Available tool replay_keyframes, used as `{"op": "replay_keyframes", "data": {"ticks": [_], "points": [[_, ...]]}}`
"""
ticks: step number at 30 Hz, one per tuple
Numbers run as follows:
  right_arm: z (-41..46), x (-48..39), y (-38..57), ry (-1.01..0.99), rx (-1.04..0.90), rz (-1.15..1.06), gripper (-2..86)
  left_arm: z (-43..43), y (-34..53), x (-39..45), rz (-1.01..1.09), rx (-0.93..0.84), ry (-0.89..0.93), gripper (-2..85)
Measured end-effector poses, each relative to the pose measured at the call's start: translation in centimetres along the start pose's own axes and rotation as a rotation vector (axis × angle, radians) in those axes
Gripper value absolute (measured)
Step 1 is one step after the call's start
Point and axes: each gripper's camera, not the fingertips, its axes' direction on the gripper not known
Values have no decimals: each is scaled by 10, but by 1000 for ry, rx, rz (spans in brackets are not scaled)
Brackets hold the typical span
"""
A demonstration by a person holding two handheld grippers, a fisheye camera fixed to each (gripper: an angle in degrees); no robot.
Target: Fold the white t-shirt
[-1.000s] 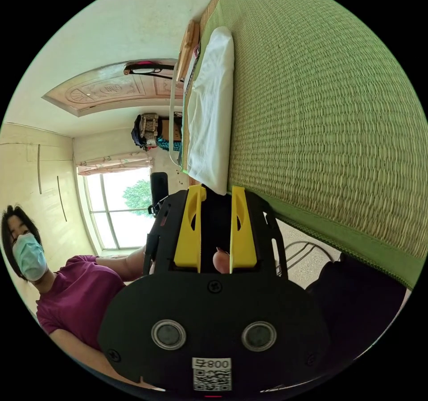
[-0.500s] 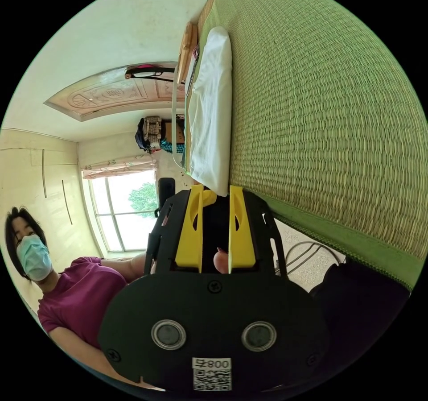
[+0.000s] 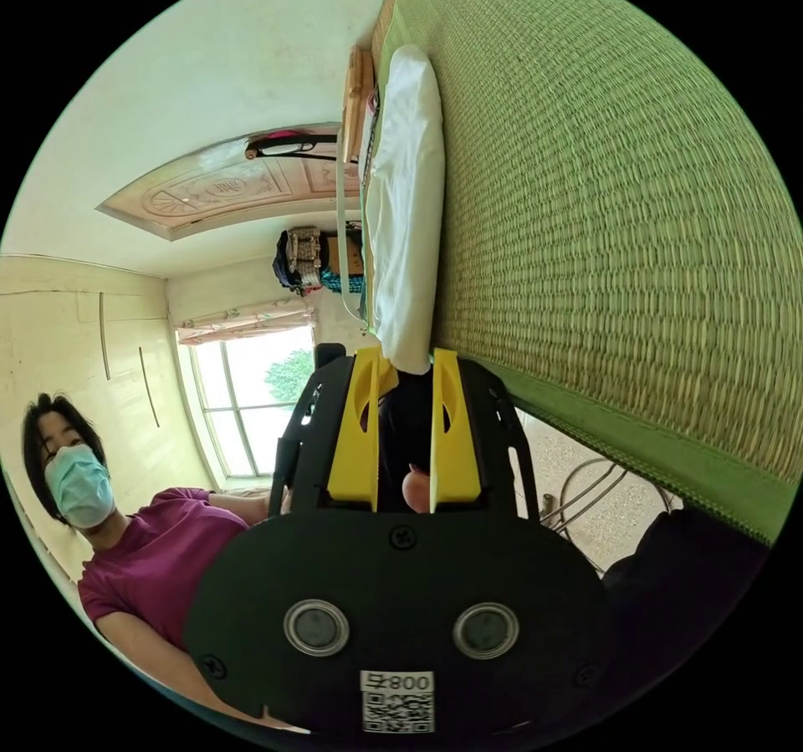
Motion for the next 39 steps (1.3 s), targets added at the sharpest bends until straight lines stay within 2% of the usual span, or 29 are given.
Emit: {"op": "replay_keyframes", "data": {"ticks": [11,18,23,31,39], "points": [[13,19,2,-87,23,54,40,-22,22,-13,11,-4,0,3],[15,13,4,-87,21,47,28,-83,48,-17,70,49,-75,6],[15,-1,3,-115,25,22,25,-135,69,-38,22,138,-86,20],[16,-12,6,-105,25,12,24,-194,96,-92,-113,289,16,71],[13,-21,11,-113,41,9,26,-218,99,-123,-170,315,89,91]]}}
